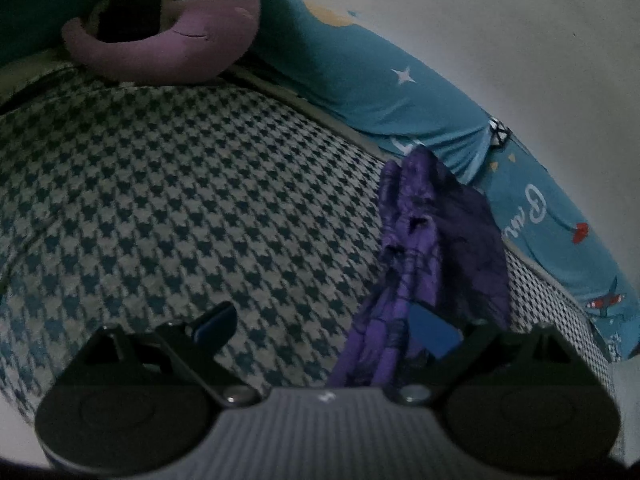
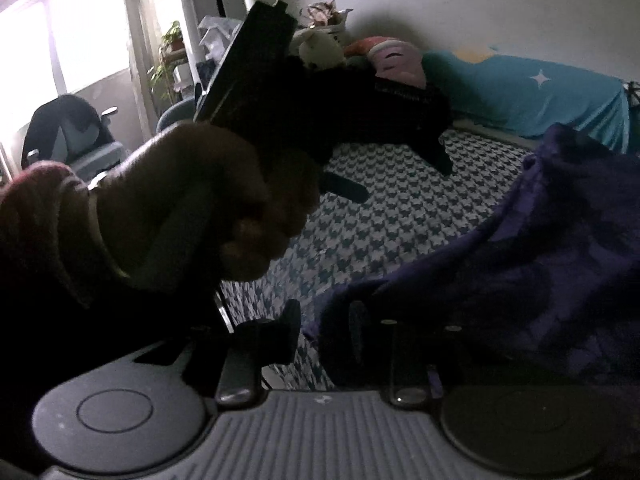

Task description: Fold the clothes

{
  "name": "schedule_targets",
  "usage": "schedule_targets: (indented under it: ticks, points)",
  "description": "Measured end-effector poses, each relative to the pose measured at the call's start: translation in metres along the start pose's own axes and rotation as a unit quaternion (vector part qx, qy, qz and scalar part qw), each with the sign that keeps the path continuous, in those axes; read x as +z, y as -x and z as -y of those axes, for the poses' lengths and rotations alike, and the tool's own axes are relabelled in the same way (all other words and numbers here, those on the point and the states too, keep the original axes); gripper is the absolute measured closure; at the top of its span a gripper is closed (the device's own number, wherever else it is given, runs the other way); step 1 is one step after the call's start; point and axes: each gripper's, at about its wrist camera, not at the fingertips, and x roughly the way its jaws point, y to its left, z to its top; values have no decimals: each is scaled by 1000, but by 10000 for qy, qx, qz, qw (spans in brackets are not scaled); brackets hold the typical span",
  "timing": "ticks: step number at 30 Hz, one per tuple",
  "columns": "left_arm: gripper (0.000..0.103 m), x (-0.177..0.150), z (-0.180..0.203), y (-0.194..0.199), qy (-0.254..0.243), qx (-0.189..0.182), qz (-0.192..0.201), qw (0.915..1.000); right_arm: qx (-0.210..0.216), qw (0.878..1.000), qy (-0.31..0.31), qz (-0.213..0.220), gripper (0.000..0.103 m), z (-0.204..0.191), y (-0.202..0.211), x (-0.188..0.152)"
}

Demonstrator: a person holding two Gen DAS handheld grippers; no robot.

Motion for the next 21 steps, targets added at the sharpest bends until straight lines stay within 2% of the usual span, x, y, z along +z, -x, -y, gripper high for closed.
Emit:
schedule_targets:
  ticks: [6,11,16,21]
  points:
    - [6,-2,21,-11,-250,-106,-79,9996,-471,9986,67,-218,76,9,7,1]
    - [6,-6,36,-22,-515,-105,-168,9985,-1001,9942,-336,-205,76,29,21,-6]
    - [5,-10,48,-31,-661,-104,-224,9975,-1476,9845,-924,-209,76,53,43,-16]
    - [5,-13,58,-44,-714,-47,-279,9970,-1935,9693,-1505,-214,76,77,65,-27]
